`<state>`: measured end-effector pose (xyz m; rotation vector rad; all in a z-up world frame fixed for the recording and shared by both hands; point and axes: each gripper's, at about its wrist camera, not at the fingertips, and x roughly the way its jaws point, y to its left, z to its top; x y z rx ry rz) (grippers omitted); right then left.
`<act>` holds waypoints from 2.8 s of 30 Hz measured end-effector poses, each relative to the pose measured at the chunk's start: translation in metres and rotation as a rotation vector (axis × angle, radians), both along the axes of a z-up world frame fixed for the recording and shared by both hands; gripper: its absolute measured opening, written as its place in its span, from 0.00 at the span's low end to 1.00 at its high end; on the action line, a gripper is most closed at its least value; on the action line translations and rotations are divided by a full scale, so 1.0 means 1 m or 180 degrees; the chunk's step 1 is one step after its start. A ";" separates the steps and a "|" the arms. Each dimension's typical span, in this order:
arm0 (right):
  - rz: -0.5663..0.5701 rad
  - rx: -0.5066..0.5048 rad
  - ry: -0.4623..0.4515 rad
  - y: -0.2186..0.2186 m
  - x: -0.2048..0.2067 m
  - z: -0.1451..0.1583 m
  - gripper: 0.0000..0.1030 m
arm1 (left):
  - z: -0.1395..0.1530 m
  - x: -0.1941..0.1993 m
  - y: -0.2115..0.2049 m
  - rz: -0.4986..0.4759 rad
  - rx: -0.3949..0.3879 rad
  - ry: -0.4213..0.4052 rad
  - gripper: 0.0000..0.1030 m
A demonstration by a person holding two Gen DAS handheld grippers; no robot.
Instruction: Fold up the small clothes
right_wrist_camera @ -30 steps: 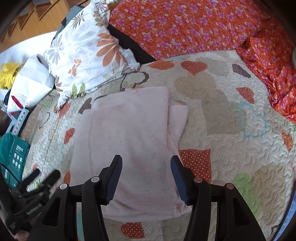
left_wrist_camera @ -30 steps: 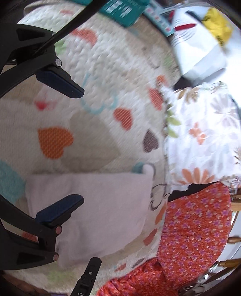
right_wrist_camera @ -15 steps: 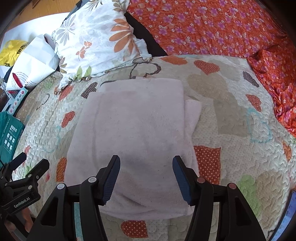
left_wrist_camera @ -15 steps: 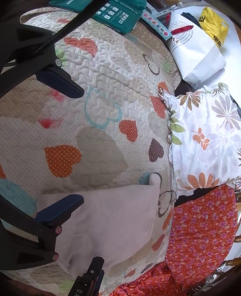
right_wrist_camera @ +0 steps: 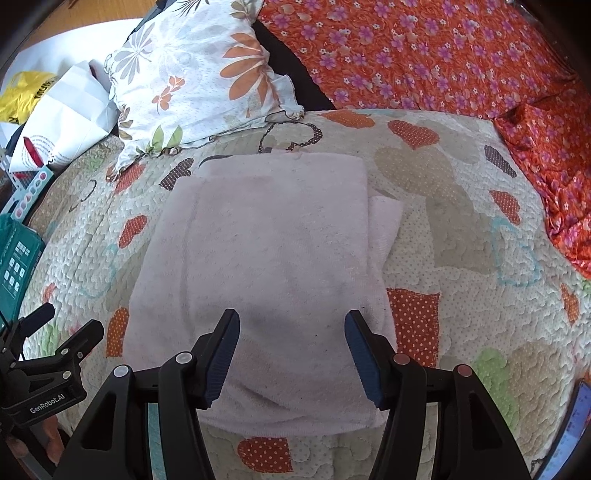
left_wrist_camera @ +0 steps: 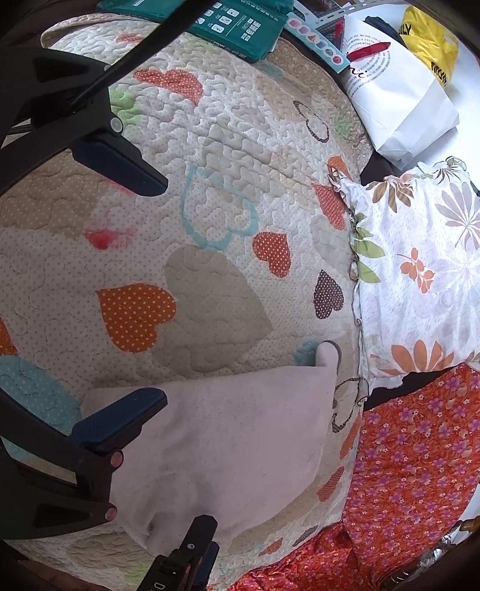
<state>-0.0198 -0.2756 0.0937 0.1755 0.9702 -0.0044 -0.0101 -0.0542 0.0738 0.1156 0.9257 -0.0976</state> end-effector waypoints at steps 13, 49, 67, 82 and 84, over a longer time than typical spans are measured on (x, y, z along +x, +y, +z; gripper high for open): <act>-0.0044 -0.0042 0.0056 -0.002 0.001 -0.005 0.63 | -0.005 0.003 0.003 0.0051 -0.0051 0.0122 1.00; -0.0010 -0.0365 0.0421 0.005 0.019 -0.036 0.85 | -0.006 0.003 0.002 0.0051 -0.0055 0.0152 1.00; -0.0181 -0.0100 0.0221 -0.005 0.023 -0.028 0.85 | -0.006 -0.001 -0.015 -0.0043 -0.0077 0.0157 1.00; -0.0555 -0.0115 0.0075 -0.048 0.002 0.001 0.85 | -0.016 0.002 -0.059 -0.0280 -0.0093 0.0246 1.00; -0.0569 -0.0314 0.0036 -0.049 -0.001 0.007 0.85 | -0.017 0.002 -0.060 -0.0297 -0.0110 0.0273 1.00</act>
